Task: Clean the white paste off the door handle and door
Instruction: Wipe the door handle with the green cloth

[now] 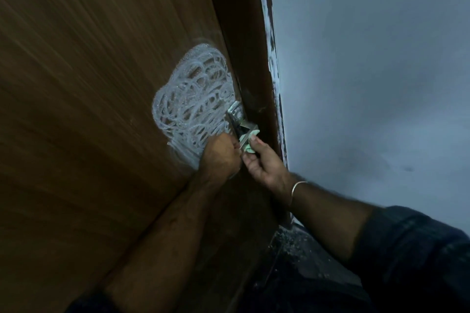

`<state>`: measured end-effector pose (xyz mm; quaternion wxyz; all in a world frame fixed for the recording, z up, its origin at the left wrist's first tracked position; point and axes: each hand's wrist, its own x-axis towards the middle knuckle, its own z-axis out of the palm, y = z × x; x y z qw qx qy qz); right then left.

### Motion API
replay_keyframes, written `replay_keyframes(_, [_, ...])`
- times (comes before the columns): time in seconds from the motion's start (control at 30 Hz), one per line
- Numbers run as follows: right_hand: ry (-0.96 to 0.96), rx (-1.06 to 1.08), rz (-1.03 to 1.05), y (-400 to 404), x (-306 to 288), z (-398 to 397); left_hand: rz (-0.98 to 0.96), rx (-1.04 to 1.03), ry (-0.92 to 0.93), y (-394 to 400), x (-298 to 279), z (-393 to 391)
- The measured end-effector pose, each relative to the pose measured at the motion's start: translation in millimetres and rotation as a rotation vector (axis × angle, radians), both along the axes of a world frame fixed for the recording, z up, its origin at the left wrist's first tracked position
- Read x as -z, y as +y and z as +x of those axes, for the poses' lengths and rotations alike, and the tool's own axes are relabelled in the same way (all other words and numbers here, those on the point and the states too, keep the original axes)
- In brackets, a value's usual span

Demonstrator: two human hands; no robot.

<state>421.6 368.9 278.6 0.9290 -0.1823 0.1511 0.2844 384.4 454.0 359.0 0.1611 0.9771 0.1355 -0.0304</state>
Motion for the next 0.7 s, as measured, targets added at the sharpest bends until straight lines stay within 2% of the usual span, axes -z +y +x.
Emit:
replay_keyframes(0.13, [-0.128, -0.125, 0.0, 5.9, 14.1, -19.1, 0.021, 0.037, -0.007, 2.7, 1.5, -7.8])
replay_keyframes(0.3, [-0.005, 0.059, 0.073, 9.3, 1.1, -9.3, 0.182, 0.137, -0.024, -4.0, 4.9, -19.8])
replay_keyframes(0.5, [-0.128, -0.205, 0.005, 1.0, 2.4, -34.7, 0.152, 0.084, 0.076, -6.8, -7.9, -11.0])
replay_keyframes(0.57, [-0.227, -0.307, -0.183, -7.5, -1.5, -31.2, 0.166, 0.089, 0.127, -8.0, -14.1, -8.9])
replay_keyframes(0.63, [-0.381, -0.41, -0.533, -15.0, -1.9, -28.3, 0.17, 0.096, 0.163, -8.7, -17.8, -6.3])
replay_keyframes(0.7, [-0.486, -0.319, -0.818, -21.8, -1.8, -24.9, 0.133, 0.087, 0.168, -7.3, -18.3, -5.1])
